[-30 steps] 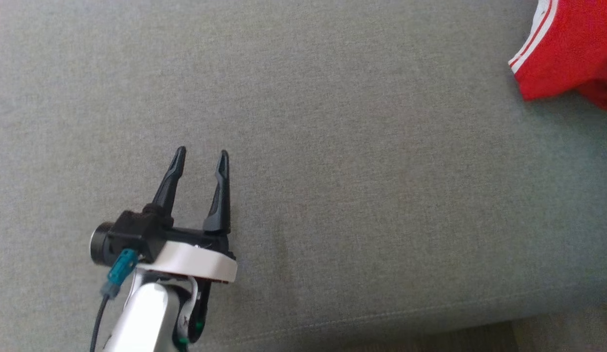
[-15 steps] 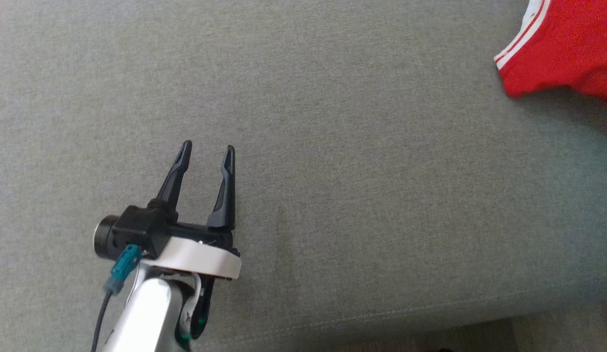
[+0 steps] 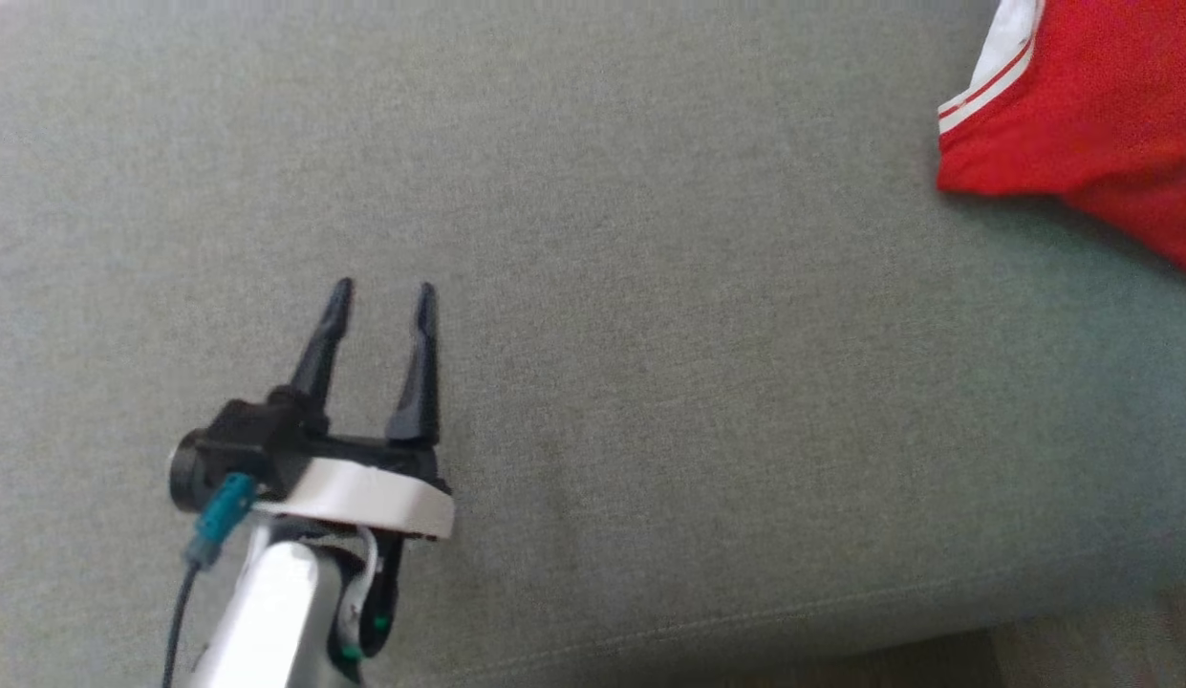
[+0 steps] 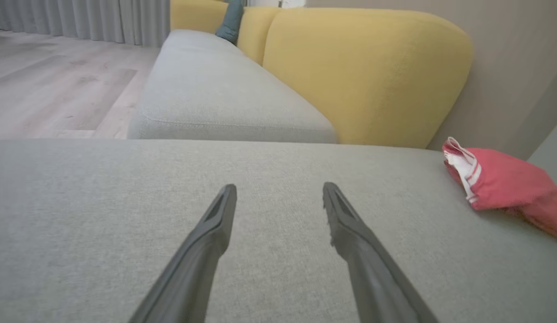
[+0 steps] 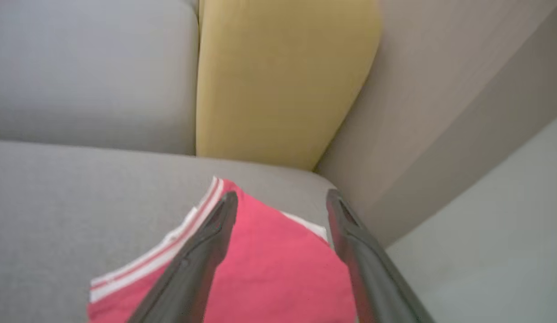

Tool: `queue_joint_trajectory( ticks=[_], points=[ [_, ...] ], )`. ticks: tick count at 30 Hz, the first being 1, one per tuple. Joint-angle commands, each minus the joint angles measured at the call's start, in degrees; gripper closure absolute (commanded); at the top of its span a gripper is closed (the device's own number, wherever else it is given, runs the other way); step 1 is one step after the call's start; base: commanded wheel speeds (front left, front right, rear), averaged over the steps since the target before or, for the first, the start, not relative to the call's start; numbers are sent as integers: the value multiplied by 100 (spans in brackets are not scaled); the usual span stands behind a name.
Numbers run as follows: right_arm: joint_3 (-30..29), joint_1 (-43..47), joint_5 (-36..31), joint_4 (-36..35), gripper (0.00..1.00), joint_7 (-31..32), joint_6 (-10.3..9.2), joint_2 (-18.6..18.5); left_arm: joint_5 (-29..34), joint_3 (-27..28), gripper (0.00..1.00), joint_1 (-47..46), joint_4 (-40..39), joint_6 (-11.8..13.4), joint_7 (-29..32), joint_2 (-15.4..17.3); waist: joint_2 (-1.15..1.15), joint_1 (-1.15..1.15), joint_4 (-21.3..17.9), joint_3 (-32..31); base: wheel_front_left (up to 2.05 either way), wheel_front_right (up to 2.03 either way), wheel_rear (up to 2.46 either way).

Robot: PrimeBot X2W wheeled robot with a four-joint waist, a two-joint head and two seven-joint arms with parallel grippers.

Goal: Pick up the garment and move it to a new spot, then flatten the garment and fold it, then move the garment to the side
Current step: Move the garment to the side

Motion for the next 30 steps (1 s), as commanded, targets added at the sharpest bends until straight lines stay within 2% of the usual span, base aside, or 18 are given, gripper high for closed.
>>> queue_joint_trajectory(
  ticks=[1, 8, 15, 22, 30],
  points=[
    [35, 74, 100, -277, 0, -228, -5, 15, -42, 272, 0, -185, -154, 61, -41, 52, 0, 0, 21, -173, 0, 0, 0],
    [122, 804, 356, -711, 0, -1246, -5, 801, -147, 629, 0, -65, 113, 321, -69, 6, 0, 0, 141, -762, 0, 0, 0],
    [297, 1938, 437, -1402, 0, -1899, -5, 1681, -373, 912, 0, 271, 269, 351, -77, -85, 0, 0, 307, -1262, 0, 0, 0],
    [447, 2933, 474, -1833, 0, -2238, -5, 1940, -371, 914, 0, 532, 452, 233, -78, -125, 0, 0, 533, -1509, 0, 0, 0],
    [668, 3838, 1233, -2074, 0, -2623, -5, 1949, -282, 807, 0, 764, 526, 191, -78, -191, 0, 0, 738, -1644, 0, 0, 0]
  ],
)
